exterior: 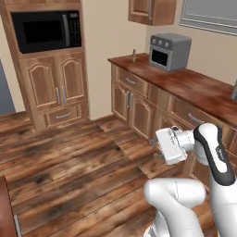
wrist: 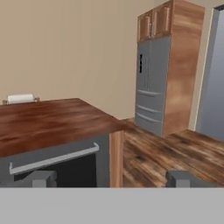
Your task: Place the drinks on the dining counter in a tight cluster.
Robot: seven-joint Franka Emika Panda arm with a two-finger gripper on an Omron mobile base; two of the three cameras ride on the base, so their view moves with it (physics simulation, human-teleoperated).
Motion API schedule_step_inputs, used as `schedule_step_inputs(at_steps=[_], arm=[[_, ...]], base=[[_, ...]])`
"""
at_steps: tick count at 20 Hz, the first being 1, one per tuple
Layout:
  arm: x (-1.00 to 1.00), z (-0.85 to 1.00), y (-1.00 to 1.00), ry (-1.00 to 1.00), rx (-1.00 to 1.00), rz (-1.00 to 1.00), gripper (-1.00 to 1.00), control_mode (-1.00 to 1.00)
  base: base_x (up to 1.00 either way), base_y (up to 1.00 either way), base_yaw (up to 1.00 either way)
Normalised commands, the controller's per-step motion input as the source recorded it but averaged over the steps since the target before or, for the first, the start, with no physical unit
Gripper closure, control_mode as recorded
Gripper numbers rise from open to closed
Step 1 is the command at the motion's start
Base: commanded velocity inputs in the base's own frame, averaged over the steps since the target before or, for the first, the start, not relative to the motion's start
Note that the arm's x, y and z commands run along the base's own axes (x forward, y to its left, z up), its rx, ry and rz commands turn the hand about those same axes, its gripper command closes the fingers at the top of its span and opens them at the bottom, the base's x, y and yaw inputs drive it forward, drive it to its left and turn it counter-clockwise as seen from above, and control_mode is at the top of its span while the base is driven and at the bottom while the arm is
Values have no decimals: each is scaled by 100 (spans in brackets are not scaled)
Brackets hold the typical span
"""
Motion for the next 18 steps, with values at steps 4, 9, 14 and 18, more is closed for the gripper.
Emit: schedule_step_inputs(at_steps=[4,9,14,18], arm=[[0,0,0,0,0,0,-100,100],[0,0,0,0,0,0,-100,100],[0,0,0,0,0,0,-100,100],[0,0,0,0,0,0,-100,100]], base=[[93,0,0],[94,0,0],[94,0,0],[94,0,0]])
